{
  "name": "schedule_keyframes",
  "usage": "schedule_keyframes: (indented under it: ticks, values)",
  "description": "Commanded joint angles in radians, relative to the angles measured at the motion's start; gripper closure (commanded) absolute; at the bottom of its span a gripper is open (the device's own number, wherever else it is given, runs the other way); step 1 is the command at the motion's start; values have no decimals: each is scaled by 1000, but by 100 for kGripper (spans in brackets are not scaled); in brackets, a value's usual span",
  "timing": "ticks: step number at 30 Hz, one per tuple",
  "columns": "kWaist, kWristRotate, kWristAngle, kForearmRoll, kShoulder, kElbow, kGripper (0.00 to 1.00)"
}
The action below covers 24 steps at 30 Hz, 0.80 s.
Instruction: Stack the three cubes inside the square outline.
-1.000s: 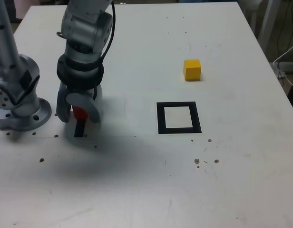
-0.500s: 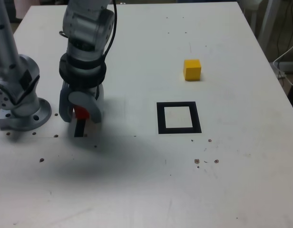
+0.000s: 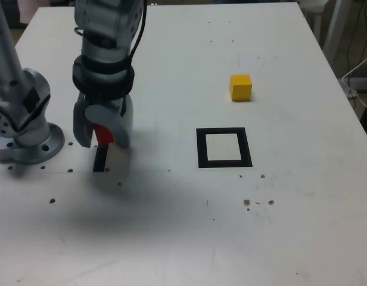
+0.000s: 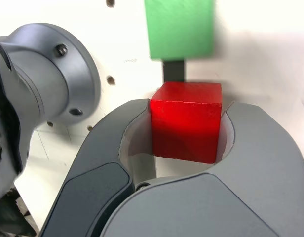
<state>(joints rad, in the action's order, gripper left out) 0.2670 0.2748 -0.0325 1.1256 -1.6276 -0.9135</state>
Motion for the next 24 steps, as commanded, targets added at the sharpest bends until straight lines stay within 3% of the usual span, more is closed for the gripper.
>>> schedule_keyframes:
  ticks: [1, 7, 13, 24]
  values:
    - [26, 4, 6, 36, 1, -57, 72]
    - [89, 15, 27, 147, -40, -229, 72]
    - [114, 16, 32, 164, -109, -348, 72]
    - [115, 25, -23, 169, -241, -554, 72]
